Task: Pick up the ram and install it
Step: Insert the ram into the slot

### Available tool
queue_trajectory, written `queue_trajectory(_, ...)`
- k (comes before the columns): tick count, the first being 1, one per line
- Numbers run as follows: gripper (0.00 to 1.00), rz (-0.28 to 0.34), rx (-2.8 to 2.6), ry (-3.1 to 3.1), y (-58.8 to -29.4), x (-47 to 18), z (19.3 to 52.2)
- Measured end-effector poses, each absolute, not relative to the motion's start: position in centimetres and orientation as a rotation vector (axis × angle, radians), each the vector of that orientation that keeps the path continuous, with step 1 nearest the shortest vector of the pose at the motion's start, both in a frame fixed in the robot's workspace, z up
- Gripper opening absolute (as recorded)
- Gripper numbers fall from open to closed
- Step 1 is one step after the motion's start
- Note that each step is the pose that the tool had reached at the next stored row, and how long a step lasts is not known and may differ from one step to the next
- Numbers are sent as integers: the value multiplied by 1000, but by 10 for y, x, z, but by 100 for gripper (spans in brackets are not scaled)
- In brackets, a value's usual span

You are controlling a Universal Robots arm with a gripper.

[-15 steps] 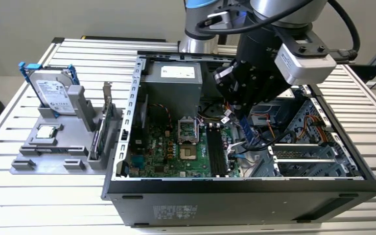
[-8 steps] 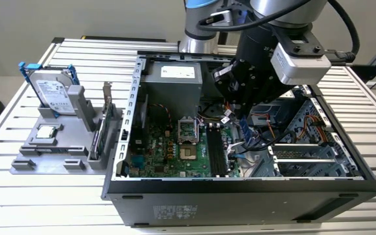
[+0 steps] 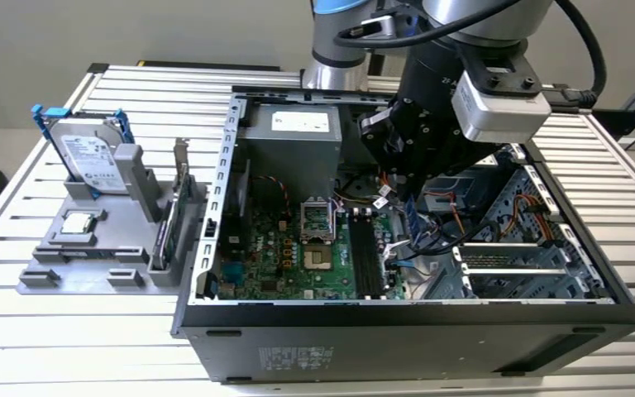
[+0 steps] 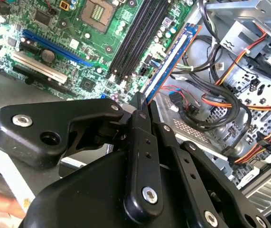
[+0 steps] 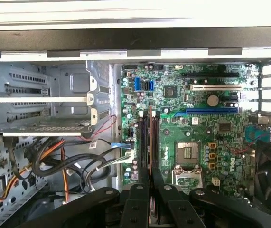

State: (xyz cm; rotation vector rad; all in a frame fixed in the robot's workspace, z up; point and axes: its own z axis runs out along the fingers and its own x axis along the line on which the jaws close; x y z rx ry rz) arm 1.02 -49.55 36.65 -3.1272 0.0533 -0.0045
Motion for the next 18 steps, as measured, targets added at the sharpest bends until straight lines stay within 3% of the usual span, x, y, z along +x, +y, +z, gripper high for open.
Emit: queue_trajectory(18,0,-5,-3127,56,-496,10,362)
